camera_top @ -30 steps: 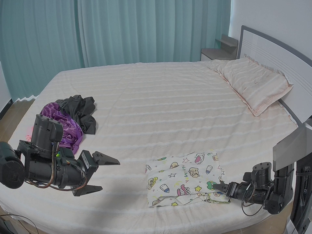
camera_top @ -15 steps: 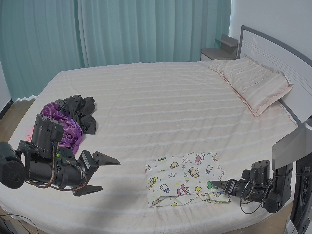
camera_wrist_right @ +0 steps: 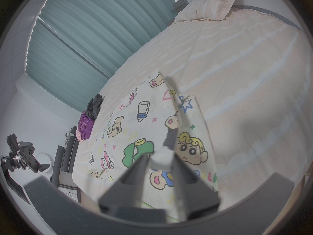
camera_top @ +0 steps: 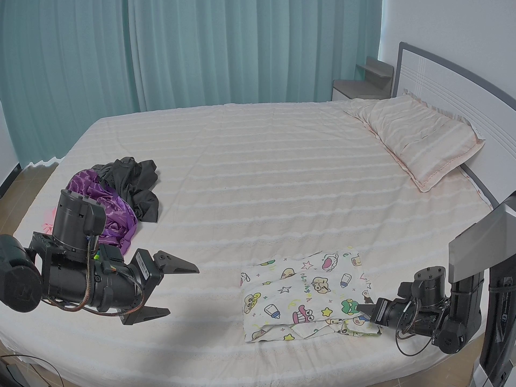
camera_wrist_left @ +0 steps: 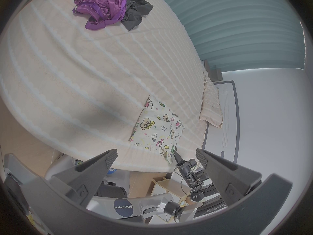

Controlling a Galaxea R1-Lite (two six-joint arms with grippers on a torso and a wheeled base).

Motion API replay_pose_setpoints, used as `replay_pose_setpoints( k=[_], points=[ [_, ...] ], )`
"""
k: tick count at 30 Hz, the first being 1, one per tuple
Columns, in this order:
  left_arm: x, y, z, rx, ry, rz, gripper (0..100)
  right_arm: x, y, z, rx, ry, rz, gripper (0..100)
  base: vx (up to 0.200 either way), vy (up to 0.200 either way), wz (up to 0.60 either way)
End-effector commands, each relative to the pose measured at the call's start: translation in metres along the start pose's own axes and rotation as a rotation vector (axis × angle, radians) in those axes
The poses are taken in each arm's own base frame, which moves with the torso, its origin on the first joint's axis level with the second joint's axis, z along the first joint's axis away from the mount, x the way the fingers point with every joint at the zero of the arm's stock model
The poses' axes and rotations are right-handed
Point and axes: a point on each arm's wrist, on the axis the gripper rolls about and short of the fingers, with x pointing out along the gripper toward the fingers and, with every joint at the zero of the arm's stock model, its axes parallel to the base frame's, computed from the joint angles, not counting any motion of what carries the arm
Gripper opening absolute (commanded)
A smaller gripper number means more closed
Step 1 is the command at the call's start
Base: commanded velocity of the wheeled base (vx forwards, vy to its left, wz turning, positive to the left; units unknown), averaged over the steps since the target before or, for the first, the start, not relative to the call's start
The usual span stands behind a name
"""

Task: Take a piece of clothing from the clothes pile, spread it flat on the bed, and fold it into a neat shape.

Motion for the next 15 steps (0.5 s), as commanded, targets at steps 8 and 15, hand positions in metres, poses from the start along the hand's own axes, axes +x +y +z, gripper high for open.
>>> replay_pose_setpoints(
  k=[8,15],
  points=[
    [0.002,0.001,0.0,-0.002,0.004,0.006,100,-0.016,-0.005,0.003,0.02,-0.015,-0.021,0,0.0,0.0,0.0],
    [0.002,0.0,-0.001,0.0,0.006,0.005,100,-0.037,0.002,0.006,0.007,-0.046,-0.001,0,0.0,0.0,0.0]
  ],
)
